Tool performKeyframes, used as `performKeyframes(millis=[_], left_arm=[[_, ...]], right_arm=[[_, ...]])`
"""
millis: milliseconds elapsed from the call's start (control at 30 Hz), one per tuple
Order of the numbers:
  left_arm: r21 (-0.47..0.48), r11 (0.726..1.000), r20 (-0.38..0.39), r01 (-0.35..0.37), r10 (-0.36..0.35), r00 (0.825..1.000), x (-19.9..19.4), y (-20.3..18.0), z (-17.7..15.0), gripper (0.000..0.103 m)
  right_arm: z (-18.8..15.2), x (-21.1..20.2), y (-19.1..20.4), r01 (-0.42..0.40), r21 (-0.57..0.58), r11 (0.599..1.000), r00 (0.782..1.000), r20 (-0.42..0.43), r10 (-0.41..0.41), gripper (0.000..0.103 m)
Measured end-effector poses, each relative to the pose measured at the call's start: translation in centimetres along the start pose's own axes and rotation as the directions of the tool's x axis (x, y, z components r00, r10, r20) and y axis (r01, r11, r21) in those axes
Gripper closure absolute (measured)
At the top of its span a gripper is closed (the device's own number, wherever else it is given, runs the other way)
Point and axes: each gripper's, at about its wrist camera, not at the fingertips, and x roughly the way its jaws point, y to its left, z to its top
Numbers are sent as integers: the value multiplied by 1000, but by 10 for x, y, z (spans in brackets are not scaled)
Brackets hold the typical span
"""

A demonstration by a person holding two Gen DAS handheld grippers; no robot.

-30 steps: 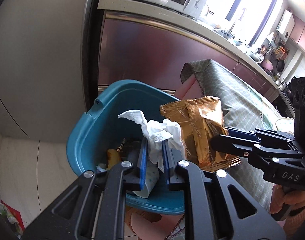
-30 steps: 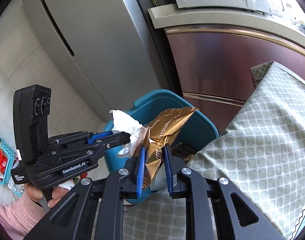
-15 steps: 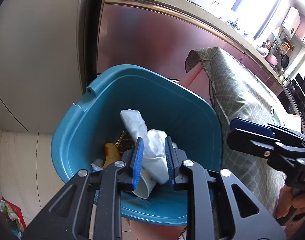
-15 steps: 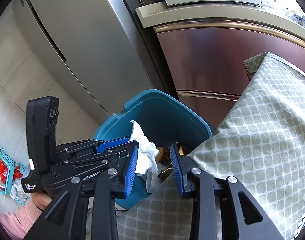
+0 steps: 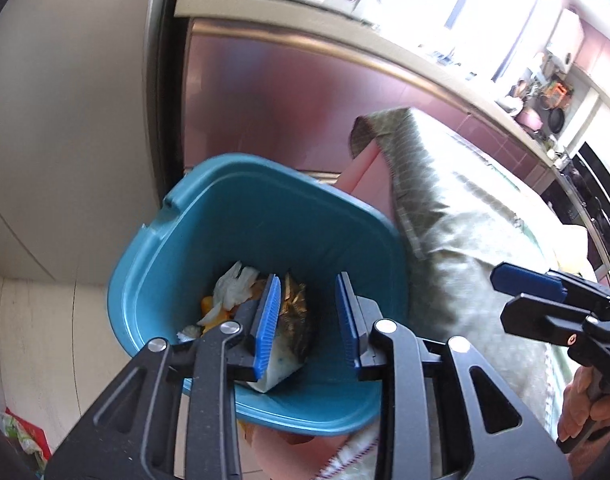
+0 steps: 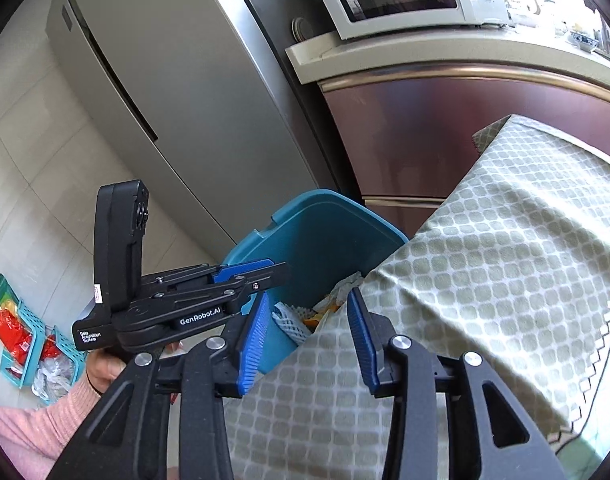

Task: Collect trash
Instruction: 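Move both open grippers back over the table trash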

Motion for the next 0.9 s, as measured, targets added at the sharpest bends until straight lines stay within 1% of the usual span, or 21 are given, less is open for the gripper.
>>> performKeyframes(millis=[100, 167, 267, 367, 467, 567, 733, 900], left_arm=[[29, 999, 38, 33, -34, 999, -14, -16, 3, 71], [56, 996, 61, 69, -72, 995, -25, -31, 4, 69], [101, 988, 77, 117, -125, 989, -33, -56, 5, 67], [154, 974, 75, 167, -180, 981, -37, -86, 4, 66], [209, 955, 58, 210, -226, 972, -37, -117, 0, 65], [261, 932, 25, 250, -265, 964, -30, -153, -5, 65], [342, 892, -32, 297, -305, 952, -20, -213, -18, 65], [407, 850, -77, 335, -334, 940, -6, -270, -31, 64]], right_arm=[[-10, -24, -3, 0, 2, 1000, 999, 42, -1, 59], [-17, -40, -6, 2, 11, 1000, 998, 67, -3, 58], [-30, -66, -16, 27, 38, 999, 994, 107, -31, 58], [-46, -95, -30, 57, 86, 995, 986, 151, -70, 58], [-66, -127, -47, 106, 138, 985, 973, 189, -131, 58], [-87, -156, -68, 144, 207, 968, 958, 217, -189, 58], [-118, -200, -107, 198, 318, 927, 927, 248, -283, 58], [-139, -229, -142, 222, 405, 887, 898, 270, -348, 58]])
